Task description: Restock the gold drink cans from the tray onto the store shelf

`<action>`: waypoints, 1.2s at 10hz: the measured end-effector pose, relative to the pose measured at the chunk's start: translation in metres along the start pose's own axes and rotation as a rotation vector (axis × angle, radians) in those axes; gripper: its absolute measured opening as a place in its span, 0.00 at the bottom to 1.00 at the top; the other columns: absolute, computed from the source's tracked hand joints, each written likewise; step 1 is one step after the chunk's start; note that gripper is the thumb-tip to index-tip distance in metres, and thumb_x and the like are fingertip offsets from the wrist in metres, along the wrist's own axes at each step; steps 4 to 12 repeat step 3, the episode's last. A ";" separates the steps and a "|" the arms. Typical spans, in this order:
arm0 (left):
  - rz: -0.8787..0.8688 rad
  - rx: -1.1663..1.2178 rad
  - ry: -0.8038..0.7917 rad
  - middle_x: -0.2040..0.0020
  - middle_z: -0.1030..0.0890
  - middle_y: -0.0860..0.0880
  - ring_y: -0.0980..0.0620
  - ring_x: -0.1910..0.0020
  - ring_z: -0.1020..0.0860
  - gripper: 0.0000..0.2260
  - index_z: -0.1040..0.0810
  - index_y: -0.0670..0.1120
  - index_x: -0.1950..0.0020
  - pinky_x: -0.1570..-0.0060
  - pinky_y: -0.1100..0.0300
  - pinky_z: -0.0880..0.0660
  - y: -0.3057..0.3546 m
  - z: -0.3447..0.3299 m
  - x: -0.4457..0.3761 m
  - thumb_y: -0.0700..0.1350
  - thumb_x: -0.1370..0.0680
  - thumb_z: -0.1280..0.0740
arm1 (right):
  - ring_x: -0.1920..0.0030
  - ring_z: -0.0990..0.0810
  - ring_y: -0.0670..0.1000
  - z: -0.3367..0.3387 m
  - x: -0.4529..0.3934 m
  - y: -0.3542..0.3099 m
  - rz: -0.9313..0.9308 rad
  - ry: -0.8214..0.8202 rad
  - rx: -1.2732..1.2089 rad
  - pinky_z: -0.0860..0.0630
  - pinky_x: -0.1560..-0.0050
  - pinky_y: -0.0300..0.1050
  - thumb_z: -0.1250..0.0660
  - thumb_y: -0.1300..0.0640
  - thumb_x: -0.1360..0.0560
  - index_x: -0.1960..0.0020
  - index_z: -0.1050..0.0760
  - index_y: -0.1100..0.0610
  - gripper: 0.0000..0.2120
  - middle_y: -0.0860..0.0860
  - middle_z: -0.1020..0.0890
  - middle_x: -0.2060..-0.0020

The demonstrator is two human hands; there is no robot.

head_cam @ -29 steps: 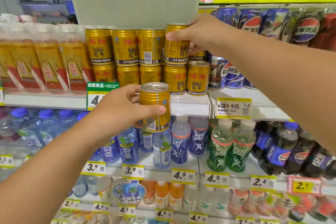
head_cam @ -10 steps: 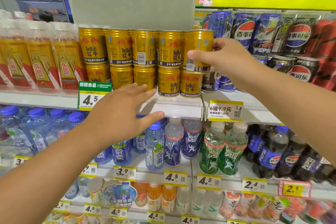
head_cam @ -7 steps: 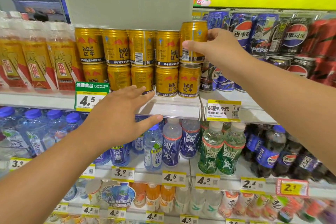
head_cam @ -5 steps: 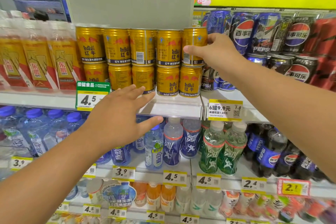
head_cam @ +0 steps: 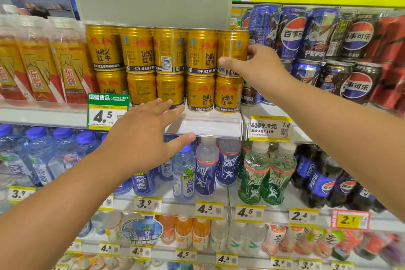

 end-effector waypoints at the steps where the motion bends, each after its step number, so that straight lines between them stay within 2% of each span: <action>1: 0.000 0.021 -0.024 0.19 0.43 0.55 0.53 0.20 0.45 0.39 0.44 0.61 0.20 0.24 0.50 0.44 -0.006 -0.003 -0.002 0.75 0.28 0.54 | 0.42 0.20 0.47 0.001 0.012 0.004 0.000 0.036 0.072 0.23 0.42 0.47 0.30 0.37 0.27 0.32 0.26 0.51 0.30 0.46 0.19 0.41; 2: -0.037 0.053 -0.019 0.19 0.44 0.54 0.51 0.20 0.46 0.36 0.45 0.59 0.20 0.23 0.52 0.49 -0.011 -0.008 0.001 0.73 0.25 0.50 | 0.33 0.27 0.49 0.001 0.047 0.007 0.034 0.124 0.140 0.33 0.39 0.41 0.39 0.41 0.20 0.23 0.38 0.56 0.30 0.50 0.25 0.32; 3: -0.069 0.077 -0.001 0.18 0.47 0.53 0.51 0.19 0.50 0.34 0.46 0.59 0.19 0.22 0.51 0.53 -0.019 -0.013 0.000 0.70 0.23 0.45 | 0.28 0.33 0.50 -0.019 0.095 0.015 0.262 0.143 0.227 0.37 0.29 0.44 0.41 0.45 0.18 0.24 0.36 0.57 0.26 0.51 0.29 0.29; 12: -0.069 0.077 -0.001 0.18 0.47 0.53 0.51 0.19 0.50 0.34 0.46 0.59 0.19 0.22 0.51 0.53 -0.019 -0.013 0.000 0.70 0.23 0.45 | 0.28 0.33 0.50 -0.019 0.095 0.015 0.262 0.143 0.227 0.37 0.29 0.44 0.41 0.45 0.18 0.24 0.36 0.57 0.26 0.51 0.29 0.29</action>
Point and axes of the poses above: each hand's wrist, its own x-axis away from the middle knuckle, its own z-axis out of the back of the hand, y = z × x, the point moved 1 cm from there along -x, towards the middle knuckle
